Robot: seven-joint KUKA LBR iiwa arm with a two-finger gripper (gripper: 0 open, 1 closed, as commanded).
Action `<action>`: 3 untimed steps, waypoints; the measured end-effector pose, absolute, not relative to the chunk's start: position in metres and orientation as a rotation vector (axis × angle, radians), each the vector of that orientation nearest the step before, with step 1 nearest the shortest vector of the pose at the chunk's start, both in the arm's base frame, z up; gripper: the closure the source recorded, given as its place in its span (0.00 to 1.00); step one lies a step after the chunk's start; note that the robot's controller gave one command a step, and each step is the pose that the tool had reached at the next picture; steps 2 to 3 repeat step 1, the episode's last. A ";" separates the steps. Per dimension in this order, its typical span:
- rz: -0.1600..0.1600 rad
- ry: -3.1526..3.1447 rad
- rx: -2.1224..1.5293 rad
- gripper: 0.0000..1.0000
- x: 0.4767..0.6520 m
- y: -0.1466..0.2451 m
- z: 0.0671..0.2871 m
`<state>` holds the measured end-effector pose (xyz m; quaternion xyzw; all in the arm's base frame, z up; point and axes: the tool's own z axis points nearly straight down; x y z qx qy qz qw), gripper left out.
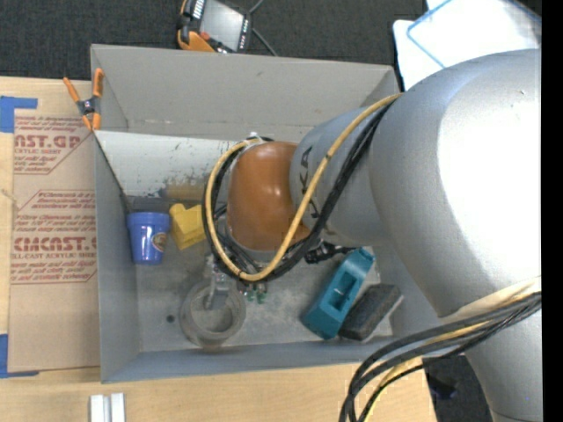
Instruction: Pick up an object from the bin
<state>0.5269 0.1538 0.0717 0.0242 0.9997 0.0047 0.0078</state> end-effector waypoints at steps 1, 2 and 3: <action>0.012 3.130 0.077 1.00 0.525 0.153 0.095; 0.012 3.130 0.077 1.00 0.525 0.153 0.095; 0.012 3.130 0.077 1.00 0.525 0.153 0.095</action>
Offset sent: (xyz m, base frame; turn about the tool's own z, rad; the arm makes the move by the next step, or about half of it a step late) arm -0.0011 -0.0003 0.0129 0.0005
